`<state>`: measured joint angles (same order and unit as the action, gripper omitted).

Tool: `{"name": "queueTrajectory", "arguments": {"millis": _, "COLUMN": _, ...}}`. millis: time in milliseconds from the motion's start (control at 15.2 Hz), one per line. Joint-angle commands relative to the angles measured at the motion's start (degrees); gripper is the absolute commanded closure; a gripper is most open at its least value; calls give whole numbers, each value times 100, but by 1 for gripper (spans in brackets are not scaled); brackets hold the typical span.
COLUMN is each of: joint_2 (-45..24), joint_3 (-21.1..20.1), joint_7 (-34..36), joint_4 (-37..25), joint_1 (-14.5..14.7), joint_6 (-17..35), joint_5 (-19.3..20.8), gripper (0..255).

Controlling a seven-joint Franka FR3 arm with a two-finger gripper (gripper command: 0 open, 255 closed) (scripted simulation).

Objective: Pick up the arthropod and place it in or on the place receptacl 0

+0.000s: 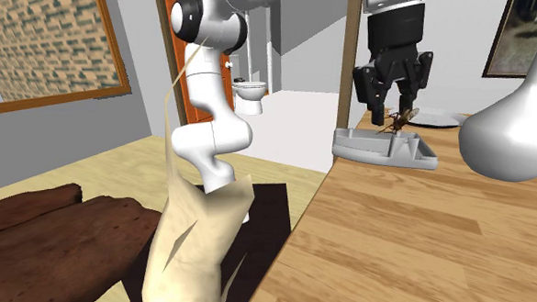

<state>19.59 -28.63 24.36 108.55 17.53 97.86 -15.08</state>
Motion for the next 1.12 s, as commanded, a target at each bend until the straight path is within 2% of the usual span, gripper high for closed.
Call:
{"name": "queueTrajectory", "arguments": {"millis": 0, "joint_2": 163, "joint_3": -155, "joint_7": 243, "joint_4": 111, "joint_1": 111, "joint_6": 13, "joint_5": -95, "gripper": 255}}
{"name": "queueTrajectory", "arguments": {"millis": 462, "joint_2": 612, "joint_3": -682, "joint_7": 1026, "joint_4": 332, "joint_1": 453, "joint_6": 17, "joint_5": -404, "gripper": 255}}
{"name": "queueTrajectory", "arguments": {"millis": 924, "joint_2": 787, "joint_3": -1404, "joint_7": 1972, "joint_4": 228, "joint_1": 714, "joint_6": 29, "joint_5": -638, "gripper": 255}}
{"name": "queueTrajectory", "arguments": {"millis": 1056, "joint_2": 826, "joint_3": -1423, "joint_7": 1942, "joint_4": 406, "joint_1": 732, "joint_6": 171, "joint_5": -675, "gripper": 255}}
